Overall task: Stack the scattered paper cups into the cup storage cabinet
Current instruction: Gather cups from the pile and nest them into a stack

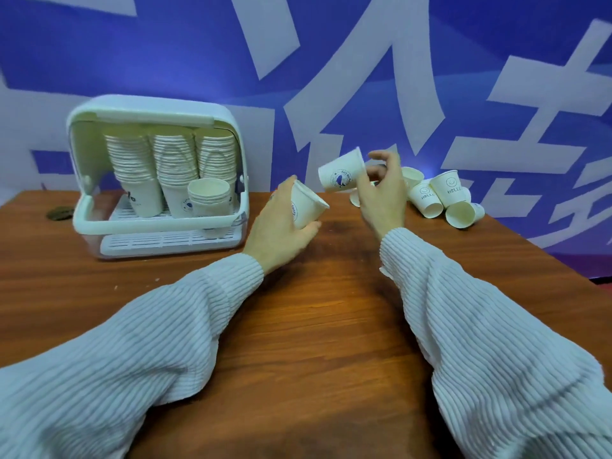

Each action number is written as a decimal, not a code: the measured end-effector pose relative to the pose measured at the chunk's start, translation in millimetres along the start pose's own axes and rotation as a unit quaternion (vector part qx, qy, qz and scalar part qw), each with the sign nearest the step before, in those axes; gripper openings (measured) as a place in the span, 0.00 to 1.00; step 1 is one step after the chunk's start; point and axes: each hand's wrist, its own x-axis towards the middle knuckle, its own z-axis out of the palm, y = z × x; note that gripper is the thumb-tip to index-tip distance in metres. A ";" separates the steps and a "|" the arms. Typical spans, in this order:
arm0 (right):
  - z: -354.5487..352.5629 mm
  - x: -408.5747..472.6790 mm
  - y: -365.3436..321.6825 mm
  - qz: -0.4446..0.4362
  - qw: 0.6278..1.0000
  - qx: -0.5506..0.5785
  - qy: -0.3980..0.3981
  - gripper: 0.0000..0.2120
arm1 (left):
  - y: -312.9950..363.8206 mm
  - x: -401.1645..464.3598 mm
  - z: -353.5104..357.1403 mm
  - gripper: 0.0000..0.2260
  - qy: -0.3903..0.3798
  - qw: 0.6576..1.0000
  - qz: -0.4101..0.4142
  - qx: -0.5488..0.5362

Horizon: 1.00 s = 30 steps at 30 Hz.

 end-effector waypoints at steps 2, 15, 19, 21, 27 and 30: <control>19.8 -6.3 -27.6 -0.043 0.998 0.034 -0.034 0.11 | -2.8 -4.6 -25.8 0.38 0.069 0.997 -0.014 -0.039; 143.0 -40.8 -116.5 -0.230 0.899 -0.215 -0.305 0.21 | -42.1 -41.6 -161.2 0.41 0.262 0.956 -0.128 0.029; 151.9 -45.2 -114.2 -0.237 0.842 -0.290 -0.388 0.25 | -53.5 -44.2 -169.8 0.44 0.249 0.960 -0.128 -0.021; 153.7 -53.9 -107.8 -0.259 0.829 -0.304 -0.392 0.25 | -55.6 -42.5 -170.5 0.43 0.254 0.959 -0.121 -0.035; 159.0 -67.0 -101.0 -0.249 0.847 -0.249 -0.398 0.28 | -53.6 -20.7 -168.8 0.35 0.276 0.954 -0.117 -0.015; 153.5 -67.7 -98.3 -0.185 0.927 -0.171 -0.279 0.24 | -50.1 -1.7 -168.4 0.35 0.277 0.954 -0.112 -0.038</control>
